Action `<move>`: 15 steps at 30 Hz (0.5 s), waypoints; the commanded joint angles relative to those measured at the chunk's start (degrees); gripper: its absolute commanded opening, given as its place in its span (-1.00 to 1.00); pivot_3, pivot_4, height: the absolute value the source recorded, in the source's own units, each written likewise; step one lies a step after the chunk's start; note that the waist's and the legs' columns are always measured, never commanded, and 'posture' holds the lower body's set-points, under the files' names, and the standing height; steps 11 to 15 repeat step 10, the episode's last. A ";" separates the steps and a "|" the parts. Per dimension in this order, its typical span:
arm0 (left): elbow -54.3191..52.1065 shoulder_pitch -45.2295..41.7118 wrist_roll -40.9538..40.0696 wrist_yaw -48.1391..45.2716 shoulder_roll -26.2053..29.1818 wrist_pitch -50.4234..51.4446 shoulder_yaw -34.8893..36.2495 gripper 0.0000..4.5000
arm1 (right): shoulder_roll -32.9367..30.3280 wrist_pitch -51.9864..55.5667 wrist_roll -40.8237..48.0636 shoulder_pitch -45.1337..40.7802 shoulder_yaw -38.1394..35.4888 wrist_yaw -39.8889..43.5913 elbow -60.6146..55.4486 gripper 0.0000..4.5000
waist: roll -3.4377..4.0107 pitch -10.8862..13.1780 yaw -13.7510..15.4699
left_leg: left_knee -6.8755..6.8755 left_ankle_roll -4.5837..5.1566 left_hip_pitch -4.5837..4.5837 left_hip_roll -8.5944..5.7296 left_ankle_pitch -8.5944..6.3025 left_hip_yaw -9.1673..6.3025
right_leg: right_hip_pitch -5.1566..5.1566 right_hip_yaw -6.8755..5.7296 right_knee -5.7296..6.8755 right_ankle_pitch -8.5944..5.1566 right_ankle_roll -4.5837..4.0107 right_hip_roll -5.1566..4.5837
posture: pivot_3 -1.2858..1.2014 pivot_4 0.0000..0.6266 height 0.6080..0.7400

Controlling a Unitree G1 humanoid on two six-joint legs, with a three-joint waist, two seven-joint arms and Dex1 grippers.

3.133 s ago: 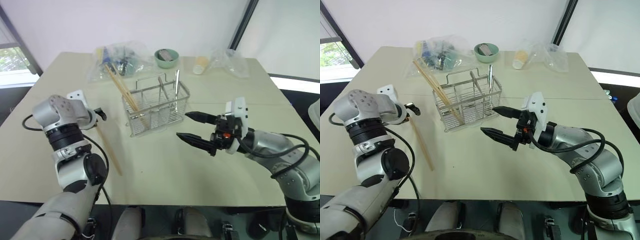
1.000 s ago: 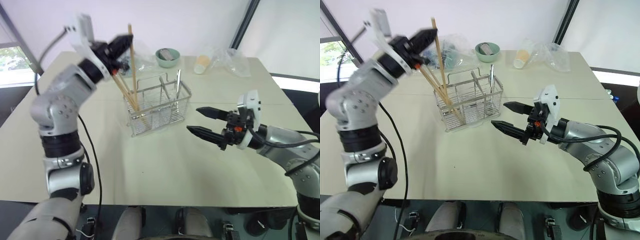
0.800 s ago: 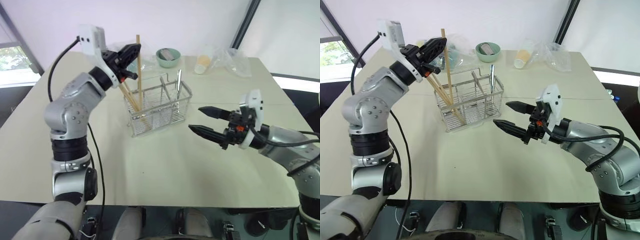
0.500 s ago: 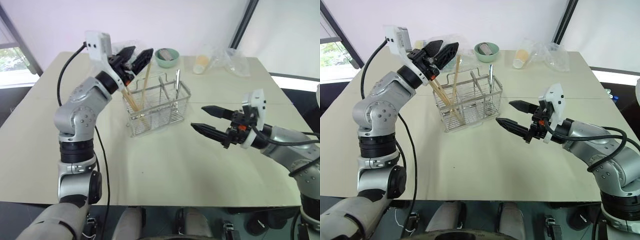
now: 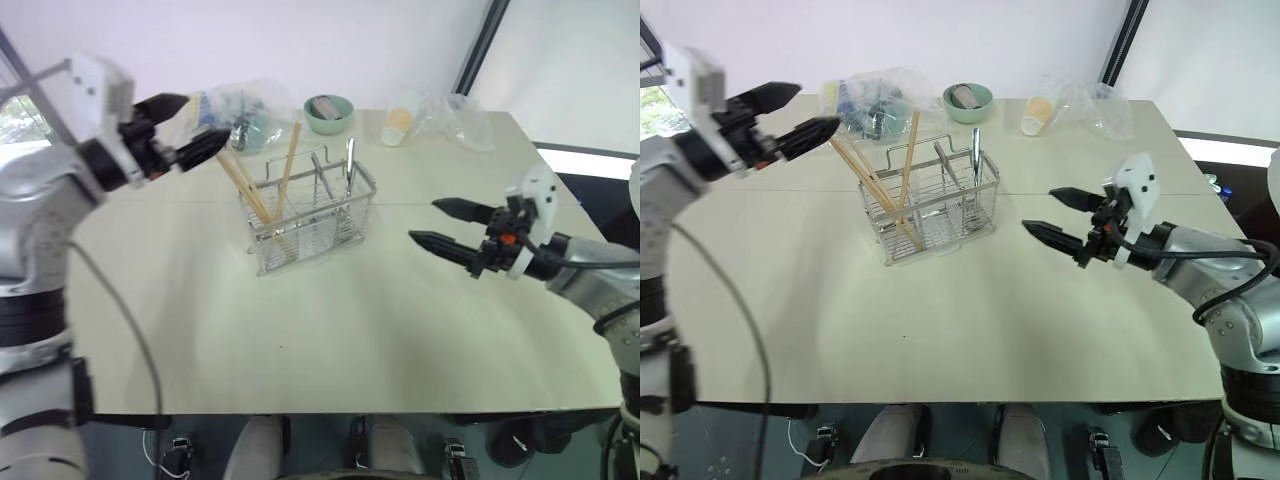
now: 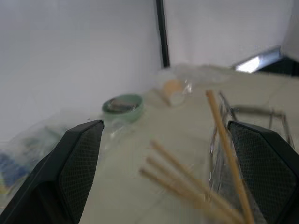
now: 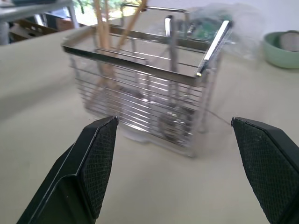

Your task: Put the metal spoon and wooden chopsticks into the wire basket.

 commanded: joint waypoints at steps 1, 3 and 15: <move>-1.99 4.64 0.53 -8.38 7.14 -2.14 5.78 0.99 | -1.00 -3.41 -2.08 -2.23 -0.99 2.96 2.33 0.79 | 0.13 0.08 -0.09 | 0.00 0.00 0.01 0.01 0.00 0.02 | -0.01 0.00 0.00 -0.01 -0.02 -0.01 | 0.03 -0.52 -0.63; -2.20 7.30 0.62 -9.76 9.55 -2.14 8.42 0.99 | -0.59 -4.48 -3.20 -3.17 -0.18 4.03 3.75 0.79 | 0.20 0.13 0.02 | 0.01 -0.01 -0.04 0.01 -0.01 0.03 | -0.12 0.01 -0.05 -0.05 -0.10 -0.05 | 0.03 -0.52 -0.63; -7.93 16.23 0.59 -10.38 10.36 -0.46 16.38 0.99 | 1.75 -5.21 -4.98 -7.42 3.63 6.91 6.55 0.79 | 0.29 0.19 -0.04 | 0.02 -0.01 0.02 0.02 -0.01 0.04 | -0.29 0.01 -0.07 -0.06 -0.10 -0.21 | 0.03 -0.52 -0.63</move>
